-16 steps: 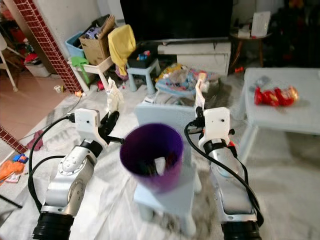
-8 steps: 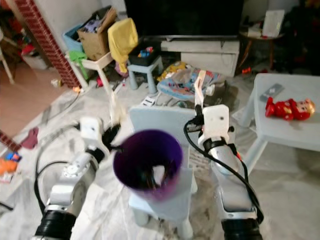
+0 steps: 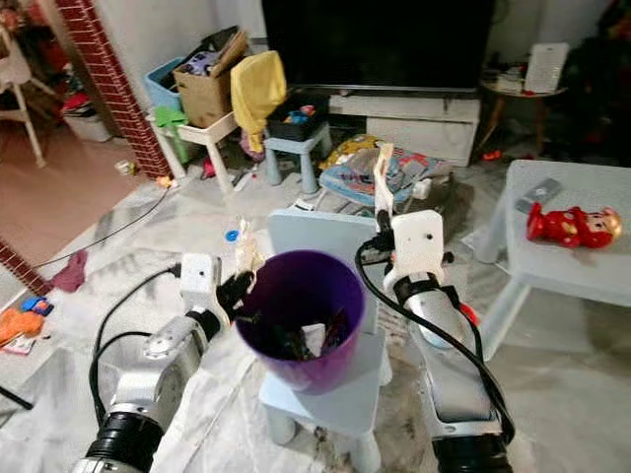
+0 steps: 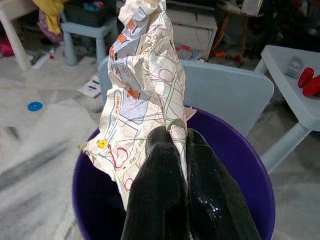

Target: Picking trash to rubbish bin

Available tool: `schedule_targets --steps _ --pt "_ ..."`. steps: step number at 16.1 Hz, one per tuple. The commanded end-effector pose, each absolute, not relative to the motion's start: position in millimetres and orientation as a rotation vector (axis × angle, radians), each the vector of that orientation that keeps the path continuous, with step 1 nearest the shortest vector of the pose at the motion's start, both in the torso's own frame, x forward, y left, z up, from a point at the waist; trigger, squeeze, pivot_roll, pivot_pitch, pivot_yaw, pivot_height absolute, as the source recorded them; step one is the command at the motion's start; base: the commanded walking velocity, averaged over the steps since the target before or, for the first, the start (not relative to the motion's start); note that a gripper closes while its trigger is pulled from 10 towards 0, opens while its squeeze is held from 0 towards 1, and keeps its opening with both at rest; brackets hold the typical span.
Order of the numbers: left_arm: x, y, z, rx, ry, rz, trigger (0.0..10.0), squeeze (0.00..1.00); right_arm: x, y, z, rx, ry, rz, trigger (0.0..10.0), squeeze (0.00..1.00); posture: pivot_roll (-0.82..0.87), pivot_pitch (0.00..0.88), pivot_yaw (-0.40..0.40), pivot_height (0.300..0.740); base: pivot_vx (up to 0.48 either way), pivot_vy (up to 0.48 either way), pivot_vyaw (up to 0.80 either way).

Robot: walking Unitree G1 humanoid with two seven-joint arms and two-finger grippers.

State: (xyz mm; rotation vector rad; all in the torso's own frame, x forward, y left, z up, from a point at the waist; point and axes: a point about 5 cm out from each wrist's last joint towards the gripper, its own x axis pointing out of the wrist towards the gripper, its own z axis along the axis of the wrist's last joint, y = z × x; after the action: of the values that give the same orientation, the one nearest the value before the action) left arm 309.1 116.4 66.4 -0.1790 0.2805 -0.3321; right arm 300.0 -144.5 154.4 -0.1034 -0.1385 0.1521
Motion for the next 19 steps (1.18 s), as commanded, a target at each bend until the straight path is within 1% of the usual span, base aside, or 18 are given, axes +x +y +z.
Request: schedule_targets --steps 1,4,5,6,8,11,19 --pt "312 123 62 -0.194 0.299 -0.315 10.0 0.0 301 -142 163 -0.108 -0.162 0.16 10.0 0.0 -0.04 0.043 0.094 0.74 0.0 0.0 0.0" --pt "313 121 50 -0.259 0.356 -0.318 10.0 0.0 301 -143 164 -0.113 -0.165 0.161 10.0 0.0 -0.06 0.047 0.087 0.74 0.0 0.0 0.0" --pt "314 119 42 -0.321 0.391 -0.307 10.0 1.0 300 -145 165 -0.12 -0.165 0.159 10.0 0.0 -0.07 0.049 0.086 0.74 0.0 0.0 0.0" --pt "315 118 42 -0.351 0.386 -0.317 10.0 1.0 299 -146 165 -0.124 -0.165 0.158 10.0 0.0 -0.08 0.051 0.085 0.74 0.0 0.0 0.0" --pt "317 112 43 -0.352 0.363 -0.363 10.0 1.0 299 -150 167 -0.131 -0.169 0.148 10.0 0.0 -0.09 0.049 0.083 0.74 0.0 0.0 0.0" --pt "321 108 46 -0.375 0.33 -0.375 10.0 1.0 299 -151 169 -0.134 -0.172 0.143 10.0 0.0 -0.09 0.048 0.084 0.74 0.0 0.0 0.0" --pt "319 113 41 -0.377 0.314 -0.363 10.0 1.0 299 -150 169 -0.135 -0.168 0.148 10.0 0.0 -0.08 0.051 0.079 0.74 0.0 0.0 0.0"
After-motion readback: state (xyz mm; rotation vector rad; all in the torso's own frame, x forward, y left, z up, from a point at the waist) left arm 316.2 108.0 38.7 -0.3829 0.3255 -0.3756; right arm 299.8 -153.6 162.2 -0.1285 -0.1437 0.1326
